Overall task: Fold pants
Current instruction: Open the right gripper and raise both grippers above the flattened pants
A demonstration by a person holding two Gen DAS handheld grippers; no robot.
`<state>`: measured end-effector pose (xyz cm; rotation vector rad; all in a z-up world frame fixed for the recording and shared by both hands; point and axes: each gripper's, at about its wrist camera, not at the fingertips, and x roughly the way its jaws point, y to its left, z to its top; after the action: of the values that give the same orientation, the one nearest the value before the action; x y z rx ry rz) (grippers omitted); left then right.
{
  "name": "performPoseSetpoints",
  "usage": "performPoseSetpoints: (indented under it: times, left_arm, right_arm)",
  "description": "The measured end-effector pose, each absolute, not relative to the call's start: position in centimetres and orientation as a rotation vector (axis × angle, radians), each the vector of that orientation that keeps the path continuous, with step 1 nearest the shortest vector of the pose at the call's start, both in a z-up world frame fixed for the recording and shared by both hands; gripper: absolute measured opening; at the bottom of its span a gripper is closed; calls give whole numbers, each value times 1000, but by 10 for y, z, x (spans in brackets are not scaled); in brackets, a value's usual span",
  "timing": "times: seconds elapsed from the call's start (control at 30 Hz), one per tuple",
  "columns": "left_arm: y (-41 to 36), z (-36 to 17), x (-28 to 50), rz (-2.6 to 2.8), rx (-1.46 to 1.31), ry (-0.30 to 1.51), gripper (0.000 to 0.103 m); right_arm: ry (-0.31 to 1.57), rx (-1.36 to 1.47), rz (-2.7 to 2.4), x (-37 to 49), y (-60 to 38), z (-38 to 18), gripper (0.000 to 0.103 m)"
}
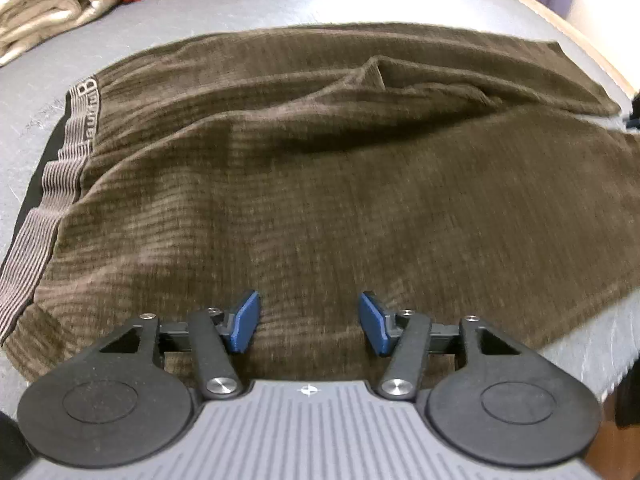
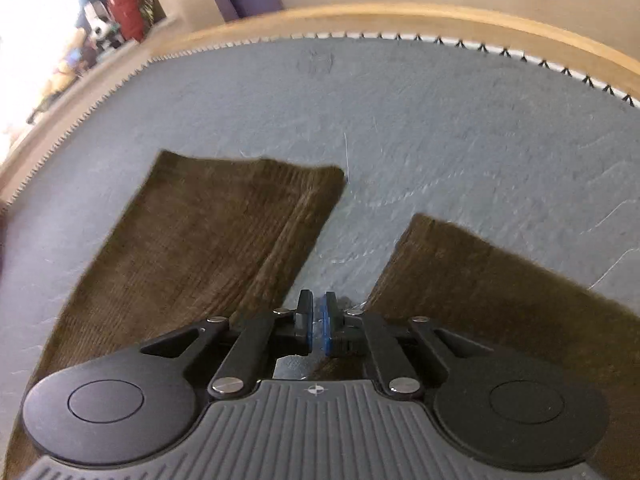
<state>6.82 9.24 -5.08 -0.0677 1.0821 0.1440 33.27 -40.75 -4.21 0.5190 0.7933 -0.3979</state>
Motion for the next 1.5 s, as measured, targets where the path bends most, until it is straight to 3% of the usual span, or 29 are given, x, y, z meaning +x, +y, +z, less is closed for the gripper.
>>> performPoseSetpoints:
  times: [0.07, 0.2, 0.4, 0.57, 0.7, 0.83, 0.93, 1.17, 1.3, 1.37, 1.5]
  left_arm:
    - [88, -51, 60, 136, -45, 1093, 63]
    - [81, -48, 48, 139, -42, 1120, 63]
    - [81, -43, 31, 103, -50, 1117, 64]
    - [104, -18, 16, 173, -161, 971, 64]
    - [119, -8, 10, 198, -155, 904, 58]
    - [133, -45, 10, 241, -143, 1080, 47]
    - [123, -42, 10, 234, -63, 1063, 47]
    - [134, -24, 11, 309, -155, 959, 50]
    - [152, -35, 17, 401, -198, 1019, 51]
    - [149, -36, 21, 391, -165, 1024, 58]
    - [138, -28, 17, 406, -157, 971, 58]
  right_arm:
    - [780, 524, -392, 320, -410, -30, 10]
    - [723, 557, -280, 295, -391, 4, 31]
    - [687, 499, -18, 242, -313, 59, 31]
    - [705, 382, 260, 172, -224, 83, 32]
    - [750, 205, 428, 117, -155, 71, 32]
    - [800, 22, 540, 78, -105, 48, 32]
    - [922, -59, 549, 68, -89, 22, 32]
    - [1092, -175, 511, 56, -101, -22, 32]
    - [1073, -195, 542, 43, -115, -27, 32]
    - [1068, -171, 548, 41, -122, -27, 32]
    - [1060, -153, 555, 40, -131, -26, 32]
